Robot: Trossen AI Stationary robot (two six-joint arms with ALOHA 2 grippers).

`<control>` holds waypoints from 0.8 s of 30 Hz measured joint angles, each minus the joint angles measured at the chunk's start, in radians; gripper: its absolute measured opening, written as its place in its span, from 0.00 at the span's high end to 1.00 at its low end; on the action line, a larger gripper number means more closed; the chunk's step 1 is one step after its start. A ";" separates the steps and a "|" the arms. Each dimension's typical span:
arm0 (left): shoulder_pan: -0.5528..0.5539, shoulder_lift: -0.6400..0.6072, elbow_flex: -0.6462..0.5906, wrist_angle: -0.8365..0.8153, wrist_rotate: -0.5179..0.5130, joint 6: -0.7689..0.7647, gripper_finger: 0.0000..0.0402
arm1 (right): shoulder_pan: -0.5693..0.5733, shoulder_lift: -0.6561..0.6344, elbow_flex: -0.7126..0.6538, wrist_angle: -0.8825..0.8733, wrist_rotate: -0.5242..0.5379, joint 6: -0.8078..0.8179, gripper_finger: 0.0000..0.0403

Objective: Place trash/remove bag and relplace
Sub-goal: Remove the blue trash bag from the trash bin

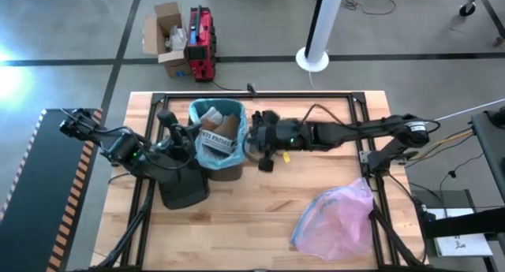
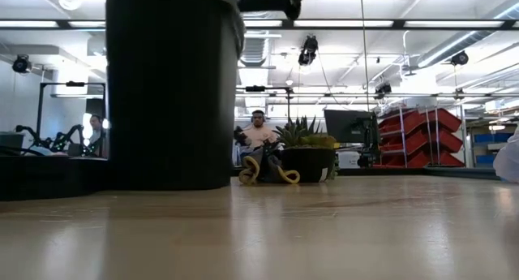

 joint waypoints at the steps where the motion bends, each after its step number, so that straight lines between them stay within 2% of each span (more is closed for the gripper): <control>1: 0.000 0.006 0.000 -0.001 0.000 0.000 1.00 | 0.018 0.004 0.000 0.001 -0.004 0.006 1.00; 5: 0.000 0.021 0.012 -0.001 0.000 0.001 1.00 | 0.097 -0.003 0.002 0.022 -0.002 0.008 1.00; 8: 0.001 0.029 0.020 -0.001 0.000 0.002 1.00 | 0.131 -0.037 0.004 -0.011 0.058 0.001 1.00; 12: 0.001 0.036 0.020 -0.003 0.000 0.003 0.99 | 0.124 -0.088 -0.012 -0.172 0.205 -0.009 1.00; 15: 0.001 0.049 0.020 -0.004 0.001 0.003 0.99 | 0.083 -0.095 -0.058 -0.193 0.221 0.007 1.00; 20: 0.000 0.071 0.020 -0.003 0.000 0.000 1.00 | 0.004 -0.096 -0.179 -0.029 0.203 -0.017 1.00; 24: 0.000 0.081 0.020 -0.005 0.002 0.000 1.00 | -0.050 -0.094 -0.267 0.136 0.145 -0.027 0.99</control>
